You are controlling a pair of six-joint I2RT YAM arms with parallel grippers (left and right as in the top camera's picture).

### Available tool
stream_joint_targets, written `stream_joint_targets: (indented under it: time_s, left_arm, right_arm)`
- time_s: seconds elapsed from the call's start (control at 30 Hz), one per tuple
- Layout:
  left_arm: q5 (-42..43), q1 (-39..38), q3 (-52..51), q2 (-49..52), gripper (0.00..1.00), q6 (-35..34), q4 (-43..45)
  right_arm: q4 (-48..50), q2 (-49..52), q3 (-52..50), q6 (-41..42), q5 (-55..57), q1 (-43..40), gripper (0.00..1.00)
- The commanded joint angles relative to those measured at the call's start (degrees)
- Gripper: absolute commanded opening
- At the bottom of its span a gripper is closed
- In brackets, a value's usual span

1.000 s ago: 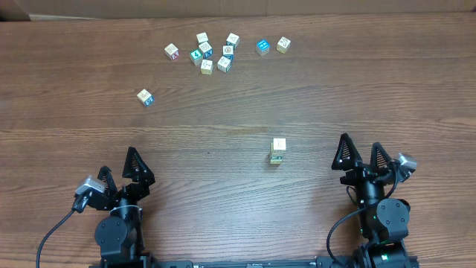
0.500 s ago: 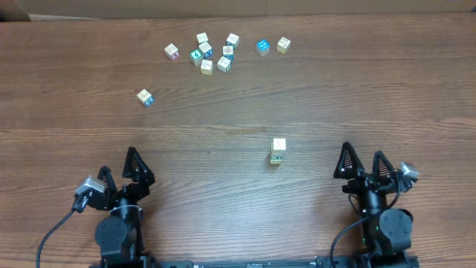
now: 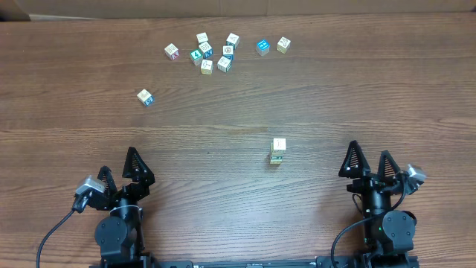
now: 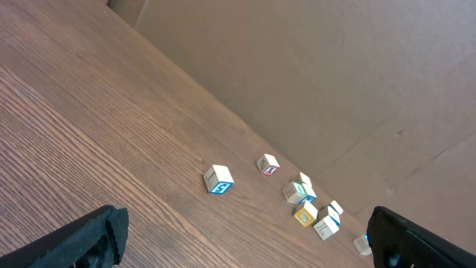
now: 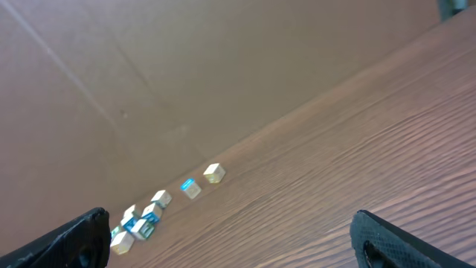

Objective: Form a tower

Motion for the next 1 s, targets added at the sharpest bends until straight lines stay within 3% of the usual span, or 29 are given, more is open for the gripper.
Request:
stream_joint_targets:
  time_s: [0.0,0.97]
  left_arm:
    - [-0.3,-0.3,-0.2,-0.6,1.0,1.1,0.1]
    - [-0.3,-0.3,-0.2,-0.6,1.0,1.1,0.1]
  right_arm:
    - [0.2,-0.7,-0.6,-0.2,0.4,-1.7,1.0]
    - [0.3,-0.6,-0.6,-0.2,0.4,-2.6,1.0]
